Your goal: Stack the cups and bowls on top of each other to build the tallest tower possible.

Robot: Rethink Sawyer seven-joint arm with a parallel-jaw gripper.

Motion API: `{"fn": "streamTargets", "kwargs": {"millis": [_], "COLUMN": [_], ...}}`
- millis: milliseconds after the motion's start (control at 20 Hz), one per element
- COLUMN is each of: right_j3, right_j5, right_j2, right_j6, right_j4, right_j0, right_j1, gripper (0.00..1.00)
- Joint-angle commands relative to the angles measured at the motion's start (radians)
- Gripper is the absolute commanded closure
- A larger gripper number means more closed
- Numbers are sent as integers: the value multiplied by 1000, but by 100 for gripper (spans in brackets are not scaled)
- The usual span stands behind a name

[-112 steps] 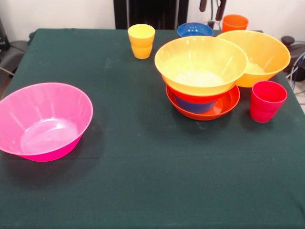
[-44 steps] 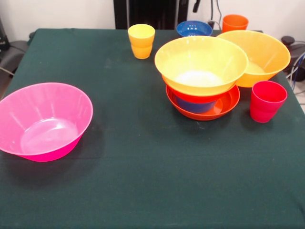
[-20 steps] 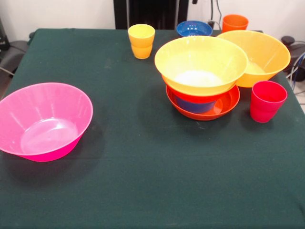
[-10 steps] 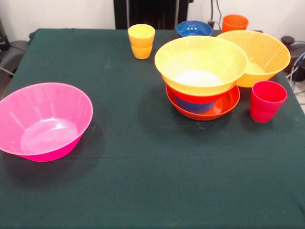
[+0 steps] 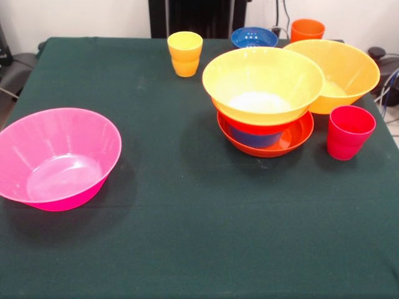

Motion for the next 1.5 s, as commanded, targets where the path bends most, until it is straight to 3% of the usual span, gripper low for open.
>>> {"fn": "streamTargets", "kwargs": {"millis": [50, 600, 1500], "right_j3": [-172, -238, -288], "right_j5": [23, -128, -203], "right_j2": [44, 79, 85], "right_j6": [21, 86, 114], "right_j4": [-62, -181, -212], "right_j0": [-31, -89, -83], "right_j1": [80, 183, 247], "gripper": [0, 0, 0]}}
